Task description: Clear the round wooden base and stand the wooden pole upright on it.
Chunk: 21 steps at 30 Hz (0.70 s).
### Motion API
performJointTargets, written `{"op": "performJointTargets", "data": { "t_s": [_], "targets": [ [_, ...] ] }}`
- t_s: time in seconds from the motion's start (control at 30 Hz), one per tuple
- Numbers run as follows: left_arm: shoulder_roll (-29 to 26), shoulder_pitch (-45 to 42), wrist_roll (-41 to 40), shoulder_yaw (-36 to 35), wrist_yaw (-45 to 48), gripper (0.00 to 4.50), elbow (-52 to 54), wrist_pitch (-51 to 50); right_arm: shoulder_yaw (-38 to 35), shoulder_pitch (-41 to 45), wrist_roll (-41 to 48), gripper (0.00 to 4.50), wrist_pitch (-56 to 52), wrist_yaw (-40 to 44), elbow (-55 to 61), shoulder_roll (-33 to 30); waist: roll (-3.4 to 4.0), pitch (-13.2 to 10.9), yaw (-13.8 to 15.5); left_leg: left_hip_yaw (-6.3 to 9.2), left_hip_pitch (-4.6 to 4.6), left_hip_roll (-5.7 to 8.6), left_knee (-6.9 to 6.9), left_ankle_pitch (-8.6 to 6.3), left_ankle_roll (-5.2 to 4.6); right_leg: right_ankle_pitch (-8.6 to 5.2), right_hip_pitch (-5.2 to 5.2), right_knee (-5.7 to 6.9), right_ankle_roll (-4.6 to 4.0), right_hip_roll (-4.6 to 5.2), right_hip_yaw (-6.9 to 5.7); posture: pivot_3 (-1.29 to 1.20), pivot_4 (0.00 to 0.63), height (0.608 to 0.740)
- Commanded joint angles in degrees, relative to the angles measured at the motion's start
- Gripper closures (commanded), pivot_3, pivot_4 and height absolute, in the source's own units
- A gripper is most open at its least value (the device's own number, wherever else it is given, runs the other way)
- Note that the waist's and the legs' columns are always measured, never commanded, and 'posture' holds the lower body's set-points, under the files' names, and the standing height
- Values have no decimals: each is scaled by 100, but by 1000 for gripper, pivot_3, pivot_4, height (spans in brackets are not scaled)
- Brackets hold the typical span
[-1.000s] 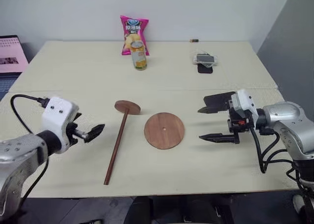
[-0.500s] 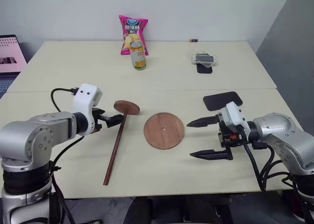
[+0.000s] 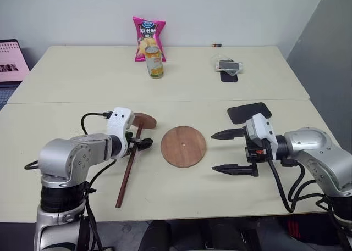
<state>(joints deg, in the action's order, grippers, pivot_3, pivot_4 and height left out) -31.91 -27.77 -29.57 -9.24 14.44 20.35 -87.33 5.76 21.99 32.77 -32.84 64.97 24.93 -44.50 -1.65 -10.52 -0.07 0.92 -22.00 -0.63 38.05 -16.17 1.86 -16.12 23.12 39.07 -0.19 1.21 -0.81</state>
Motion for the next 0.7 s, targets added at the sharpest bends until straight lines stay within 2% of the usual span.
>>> {"op": "performJointTargets", "data": {
  "t_s": [0.03,0.27,0.53,0.6,0.7],
  "targets": [
    [20,-57,131,60,14,678,-11,223,-59,121,36,0,88,41,53,8,0,0,0,0,0,0,0,0,0,0,0,0,0,0,0,0,150,740],
    [-50,-17,213,39,106,2295,-79,325,-48,109,16,0,84,93,43,-37,0,0,-1,0,0,0,0,0,0,0,0,0,0,0,0,0,150,740],
    [-19,80,248,25,153,3950,-19,446,-101,76,-16,0,104,157,13,-115,0,0,0,0,0,0,0,0,0,0,0,1,0,0,-1,0,150,740],
    [-29,63,245,-28,181,4221,6,551,-110,75,-19,0,105,150,16,-121,-1,0,0,0,0,0,1,0,0,0,0,1,0,0,-1,0,150,740],
    [-117,20,36,-78,554,4223,201,972,-166,49,-42,0,129,135,21,-160,-1,0,1,0,0,0,1,0,0,0,0,1,0,0,0,0,150,740]
  ]
}}
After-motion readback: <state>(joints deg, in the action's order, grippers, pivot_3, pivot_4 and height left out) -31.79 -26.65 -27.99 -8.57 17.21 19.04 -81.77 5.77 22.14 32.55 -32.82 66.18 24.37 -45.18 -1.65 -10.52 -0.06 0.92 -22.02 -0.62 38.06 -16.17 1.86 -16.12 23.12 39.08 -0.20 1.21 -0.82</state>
